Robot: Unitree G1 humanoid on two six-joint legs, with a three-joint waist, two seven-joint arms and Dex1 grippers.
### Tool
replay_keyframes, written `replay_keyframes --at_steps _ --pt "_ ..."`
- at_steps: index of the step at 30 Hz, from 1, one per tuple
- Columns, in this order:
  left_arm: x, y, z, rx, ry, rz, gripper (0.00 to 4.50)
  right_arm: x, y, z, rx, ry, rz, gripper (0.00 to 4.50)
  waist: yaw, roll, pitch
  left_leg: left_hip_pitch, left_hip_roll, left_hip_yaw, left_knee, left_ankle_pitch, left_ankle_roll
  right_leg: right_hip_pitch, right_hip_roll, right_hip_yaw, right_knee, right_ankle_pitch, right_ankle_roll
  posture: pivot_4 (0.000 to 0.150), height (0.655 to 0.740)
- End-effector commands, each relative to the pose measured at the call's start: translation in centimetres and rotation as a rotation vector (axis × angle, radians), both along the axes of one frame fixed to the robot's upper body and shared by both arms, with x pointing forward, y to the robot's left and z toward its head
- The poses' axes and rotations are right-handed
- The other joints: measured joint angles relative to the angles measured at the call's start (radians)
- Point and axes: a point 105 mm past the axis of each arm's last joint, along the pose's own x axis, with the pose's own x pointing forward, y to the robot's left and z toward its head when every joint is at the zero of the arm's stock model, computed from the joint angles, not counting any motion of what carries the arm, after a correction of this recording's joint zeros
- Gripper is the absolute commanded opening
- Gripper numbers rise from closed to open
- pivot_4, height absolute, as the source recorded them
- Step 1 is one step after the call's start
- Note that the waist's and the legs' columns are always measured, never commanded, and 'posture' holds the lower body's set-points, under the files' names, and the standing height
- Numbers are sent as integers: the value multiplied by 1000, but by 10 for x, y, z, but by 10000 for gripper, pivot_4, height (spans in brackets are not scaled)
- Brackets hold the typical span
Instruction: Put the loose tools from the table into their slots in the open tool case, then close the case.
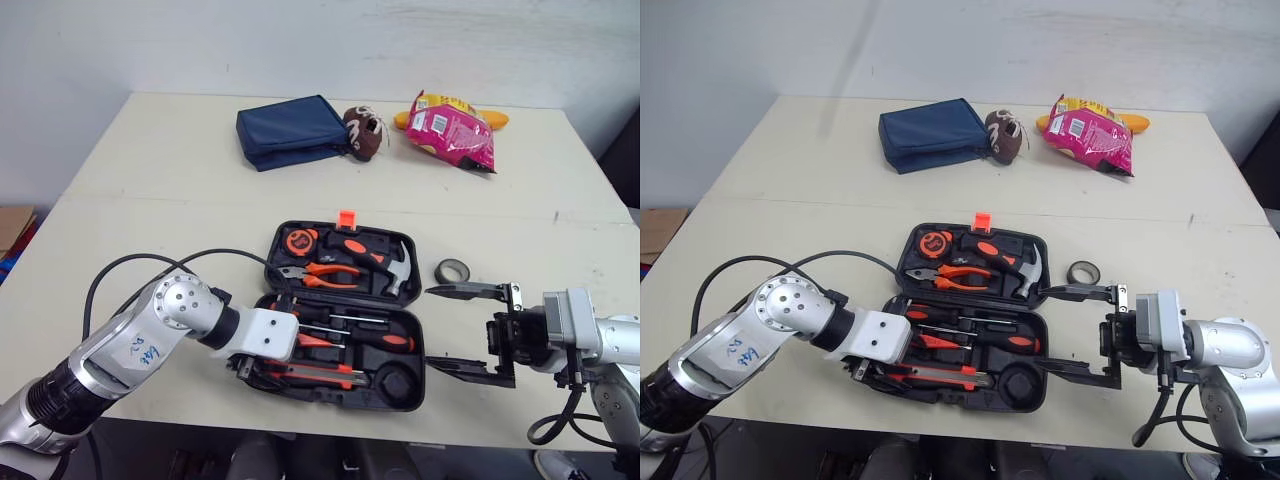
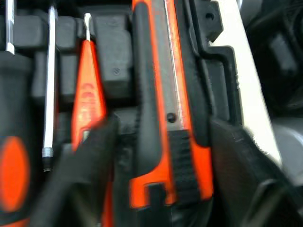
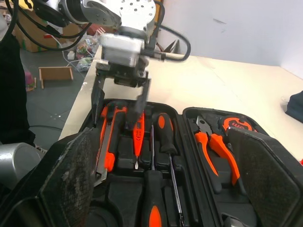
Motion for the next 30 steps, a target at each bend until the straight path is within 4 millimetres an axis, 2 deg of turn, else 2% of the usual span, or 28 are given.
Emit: replay_keyframes --at_steps 1,5,9,12,14,16,19,20,24,30 --pt "0 -4 9 -84 -37 -40 44668 -1 1 3 3 -27 5 45000 -1 0 0 0 0 0 0 0 0 0 0 0 0 0 0 1500 7400" --pt "-7 -5 28 -239 -32 -88 44668 -1 2 3 4 -26 1 45000 -2 0 0 -1 0 0 1 0 0 -1 0 0 0 0 0 1500 7400" --pt "-11 -4 36 -376 -65 -126 44668 -3 5 7 9 -28 0 45000 -2 0 0 -1 0 0 1 0 0 -1 0 0 0 0 0 1500 7400" --pt "-10 -6 37 -482 -57 -101 36803 -3 6 8 10 -28 -1 45000 -2 0 0 -1 0 0 1 0 0 0 0 0 0 0 0 1500 7400" --pt "-10 -7 22 -511 -33 -71 26169 -1 7 8 9 -29 -6 45000 -3 0 0 -1 0 0 1 0 0 0 0 0 0 0 0 1500 7400" --pt "-9 -10 11 -514 -26 -54 18117 1 6 9 5 -32 -15 45000 -4 0 0 -1 0 0 1 0 0 0 0 0 0 0 0 1500 7400" --pt "-7 -13 2 -514 -19 -38 3352 3 5 9 -1 -35 -26 45000 -3 0 0 -1 0 0 1 0 0 0 0 0 0 0 0 1500 7400" --pt "-5 -13 -5 -496 -20 -34 725 4 4 9 -3 -34 -27 45000 -3 0 0 -1 0 0 1 0 0 0 0 0 0 0 0 1500 7400" --pt "-2 -12 -22 -448 -5 -29 725 5 0 7 -6 -31 -37 45000 -4 0 0 -1 0 0 1 0 0 0 0 0 0 0 1 1500 7400" --pt "2 -12 -37 -390 3 -29 725 6 -7 1 -10 -27 -54 45000 -1 0 0 0 0 0 1 0 1 0 -1 0 0 0 1 1500 7400"
